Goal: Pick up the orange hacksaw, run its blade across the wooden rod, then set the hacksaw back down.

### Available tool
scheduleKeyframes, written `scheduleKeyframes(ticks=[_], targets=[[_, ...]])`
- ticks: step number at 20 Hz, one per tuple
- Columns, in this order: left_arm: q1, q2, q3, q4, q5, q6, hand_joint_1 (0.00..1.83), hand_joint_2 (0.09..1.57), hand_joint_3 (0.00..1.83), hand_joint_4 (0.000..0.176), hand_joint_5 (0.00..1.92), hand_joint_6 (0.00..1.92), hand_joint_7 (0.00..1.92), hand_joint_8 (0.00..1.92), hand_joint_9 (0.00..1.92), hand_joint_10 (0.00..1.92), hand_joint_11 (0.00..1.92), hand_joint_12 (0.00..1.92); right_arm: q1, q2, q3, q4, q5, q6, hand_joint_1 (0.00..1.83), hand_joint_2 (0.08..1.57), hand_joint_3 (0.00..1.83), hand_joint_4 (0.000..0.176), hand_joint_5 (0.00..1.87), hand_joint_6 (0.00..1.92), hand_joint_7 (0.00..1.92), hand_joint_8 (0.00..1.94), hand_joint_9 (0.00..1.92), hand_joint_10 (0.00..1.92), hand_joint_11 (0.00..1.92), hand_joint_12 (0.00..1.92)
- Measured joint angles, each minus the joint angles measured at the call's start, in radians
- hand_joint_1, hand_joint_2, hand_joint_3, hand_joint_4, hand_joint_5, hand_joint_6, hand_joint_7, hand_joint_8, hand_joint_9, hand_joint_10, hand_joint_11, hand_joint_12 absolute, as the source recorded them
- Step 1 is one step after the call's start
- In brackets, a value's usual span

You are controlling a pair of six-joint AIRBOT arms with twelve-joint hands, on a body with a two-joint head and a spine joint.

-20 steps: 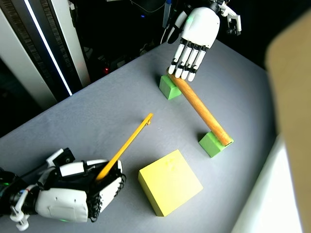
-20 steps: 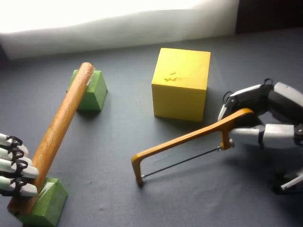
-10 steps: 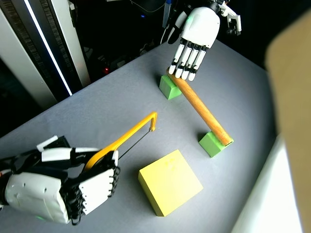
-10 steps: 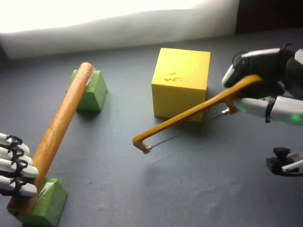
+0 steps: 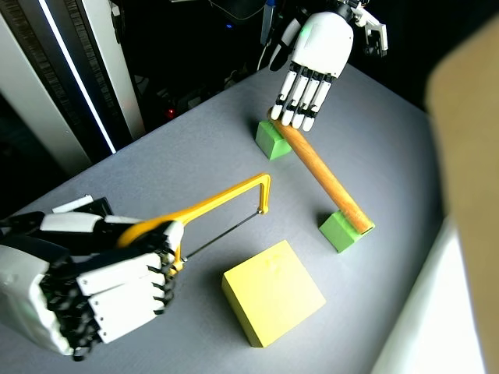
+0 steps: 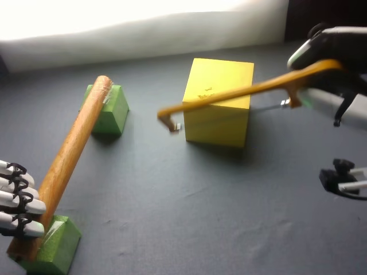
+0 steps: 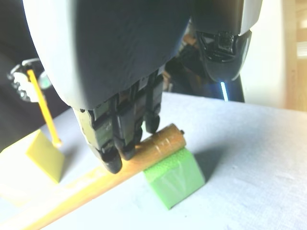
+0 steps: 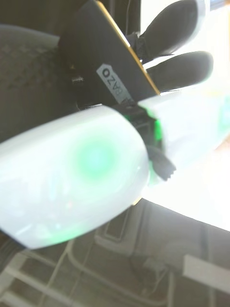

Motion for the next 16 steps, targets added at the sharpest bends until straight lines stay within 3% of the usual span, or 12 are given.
scheduleKeyframes(ticks=[4, 6, 7, 8, 11, 12, 13, 16], targets=[[0.0, -0.003, 0.001, -0.003, 0.0, 0.0, 0.11, 1.26, 0.0, 0.0, 0.12, 0.0, 0.09, 0.0, 0.12, 0.0, 0.0, 0.37, 0.005, -0.073, -0.004, 0.1, 0.099, -0.06, 1.39, 1.08, 0.0, 0.0, 0.95, 0.77, 1.07, 0.85, 1.06, 1.22, 0.98, 1.43], [0.0, -0.006, 0.002, -0.004, 0.001, 0.001, 0.09, 1.26, 0.0, 0.0, 0.11, 0.0, 0.08, 0.0, 0.1, 0.0, 0.0, 0.32, 0.021, -0.112, -0.004, 0.113, 0.124, -0.087, 1.38, 1.11, 0.0, 0.0, 0.89, 0.88, 1.0, 0.96, 0.96, 1.31, 0.98, 1.44], [0.0, -0.006, 0.002, -0.002, 0.002, 0.001, 0.08, 1.27, 0.0, 0.0, 0.1, 0.0, 0.07, 0.0, 0.09, 0.0, 0.0, 0.29, 0.03, -0.132, -0.004, 0.118, 0.139, -0.096, 1.29, 1.1, 0.0, 0.0, 0.95, 0.87, 1.09, 0.98, 1.05, 1.13, 1.0, 1.44], [0.0, -0.006, 0.002, -0.002, 0.002, 0.001, 0.1, 1.26, 0.0, 0.0, 0.1, 0.0, 0.07, 0.0, 0.09, 0.0, 0.0, 0.28, 0.039, -0.152, -0.004, 0.124, 0.152, -0.102, 1.36, 1.11, 0.0, 0.0, 0.88, 0.9, 1.01, 0.96, 0.99, 1.27, 0.99, 1.42], [0.0, -0.006, 0.002, -0.002, 0.004, 0.002, 0.13, 1.25, 0.0, 0.0, 0.09, 0.0, 0.08, 0.0, 0.09, 0.0, 0.0, 0.33, 0.074, -0.224, 0.012, 0.123, 0.168, -0.122, 1.38, 1.11, 0.0, 0.0, 0.89, 0.88, 1.0, 0.94, 0.98, 1.28, 0.98, 1.4], [0.0, -0.006, 0.002, -0.001, 0.005, 0.002, 0.11, 1.26, 0.0, 0.0, 0.09, 0.0, 0.08, 0.0, 0.09, 0.0, 0.0, 0.34, 0.081, -0.242, 0.022, 0.123, 0.172, -0.122, 1.29, 1.09, 0.0, 0.0, 0.98, 0.83, 1.1, 0.95, 1.07, 1.07, 1.0, 1.37], [0.0, -0.006, 0.002, -0.001, 0.005, 0.002, 0.1, 1.26, 0.0, 0.0, 0.09, 0.0, 0.08, 0.0, 0.09, 0.0, 0.0, 0.33, 0.089, -0.267, 0.04, 0.126, 0.172, -0.124, 1.37, 1.09, 0.0, 0.0, 0.93, 0.83, 1.05, 0.89, 1.02, 1.19, 1.0, 1.35], [0.0, -0.007, 0.002, -0.002, 0.006, 0.002, 0.13, 1.26, 0.0, 0.0, 0.1, 0.0, 0.08, 0.0, 0.1, 0.0, 0.0, 0.36, 0.109, -0.34, 0.108, 0.131, 0.166, -0.113, 1.38, 1.1, 0.0, 0.0, 0.92, 0.83, 1.01, 0.94, 0.99, 1.26, 1.0, 1.35]])
